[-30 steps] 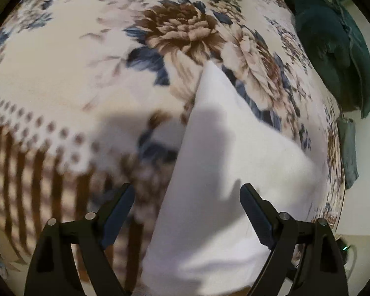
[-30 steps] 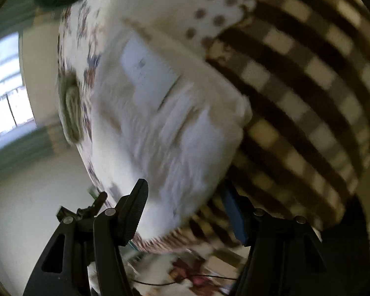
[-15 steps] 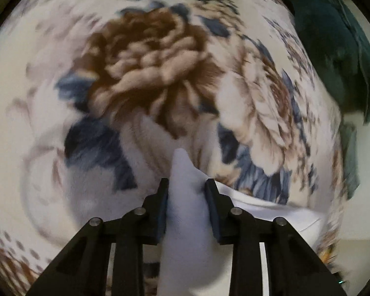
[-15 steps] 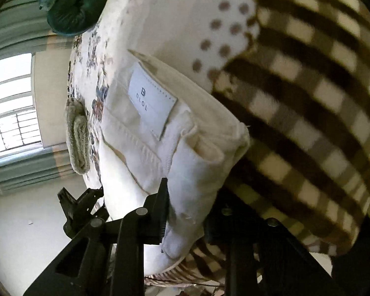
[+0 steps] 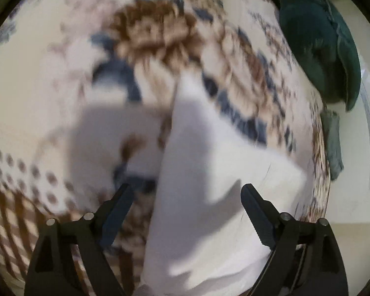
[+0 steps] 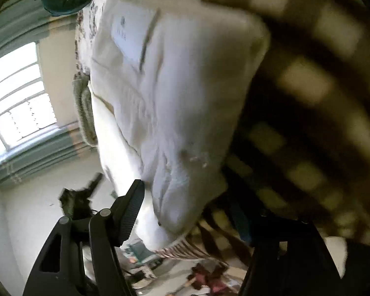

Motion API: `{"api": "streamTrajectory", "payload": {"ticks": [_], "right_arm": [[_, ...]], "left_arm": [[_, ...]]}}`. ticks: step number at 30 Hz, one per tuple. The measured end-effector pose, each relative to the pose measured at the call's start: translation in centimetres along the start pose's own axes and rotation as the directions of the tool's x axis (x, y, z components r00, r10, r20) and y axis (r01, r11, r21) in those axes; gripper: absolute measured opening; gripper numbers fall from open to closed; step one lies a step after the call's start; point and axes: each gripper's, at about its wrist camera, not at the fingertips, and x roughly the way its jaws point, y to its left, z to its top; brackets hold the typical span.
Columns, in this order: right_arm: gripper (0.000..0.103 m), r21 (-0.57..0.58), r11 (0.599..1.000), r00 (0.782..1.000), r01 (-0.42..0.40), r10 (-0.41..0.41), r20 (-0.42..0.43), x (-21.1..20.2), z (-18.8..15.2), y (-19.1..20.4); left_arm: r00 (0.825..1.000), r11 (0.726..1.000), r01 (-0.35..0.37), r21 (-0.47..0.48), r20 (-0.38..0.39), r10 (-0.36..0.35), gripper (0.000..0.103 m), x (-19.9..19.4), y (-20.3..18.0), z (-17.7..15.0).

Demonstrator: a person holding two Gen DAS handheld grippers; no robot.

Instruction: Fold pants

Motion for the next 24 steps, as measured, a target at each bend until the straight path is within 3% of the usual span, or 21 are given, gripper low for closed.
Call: {"api": "streamTrajectory", "payload": {"ticks": [2, 9, 13, 15, 17, 20, 22, 24], "right_arm": [[0.077, -0.027, 1.0, 1.0, -0.012, 0.012, 0.022, 0.7, 0.1, 0.6], [0.077, -0.094, 0.994, 0.995, -0.05, 0.058, 0.084, 0.0, -0.6, 3.2], [0.077, -0.076, 0.997, 0.999, 0.018, -0.015, 0.034, 2.1, -0.1, 2.0], [0.077, -0.043, 0.999, 1.0, 0.006, -0.004, 0.031, 2.8, 0.9, 1.2], [0.077, -0.018, 0.999, 0.999, -0.033, 0.034, 0.037, 2.6, 1.2, 1.7], [0.077, -0.069, 0.988, 0.988, -0.136, 0.141, 0.069, 1.8, 1.0, 3.4], [0.077, -0.108, 0.99, 0.994, -0.087, 0.094, 0.059, 2.7, 1.3, 3.6], [0.07, -0.084, 0.994, 0.995, -0.076, 0.081, 0.062, 3.6, 1.7, 2.8]], "left_arm": [[0.999, 1.0, 0.007, 0.01, -0.036, -0.006, 0.089, 1.5, 0.4, -1.1], [0.998, 0.999, 0.03, 0.037, -0.059, -0.028, 0.094, 3.3, 0.3, -1.8], [0.996, 0.999, 0.052, 0.016, -0.071, -0.051, 0.094, 3.8, 0.8, -1.5], [0.996, 0.998, 0.055, 0.023, -0.077, -0.053, 0.094, 3.8, 0.9, -1.5], [0.994, 0.998, 0.067, 0.014, -0.082, -0.066, 0.094, 3.7, 1.1, -1.3], [0.992, 0.995, 0.097, -0.02, -0.076, -0.098, 0.094, 3.6, 1.6, -1.1], [0.992, 0.993, 0.11, -0.037, -0.065, -0.112, 0.094, 3.6, 2.0, -1.2], [0.992, 0.993, 0.111, -0.043, -0.05, -0.113, 0.094, 3.4, 2.0, -1.4]]}}
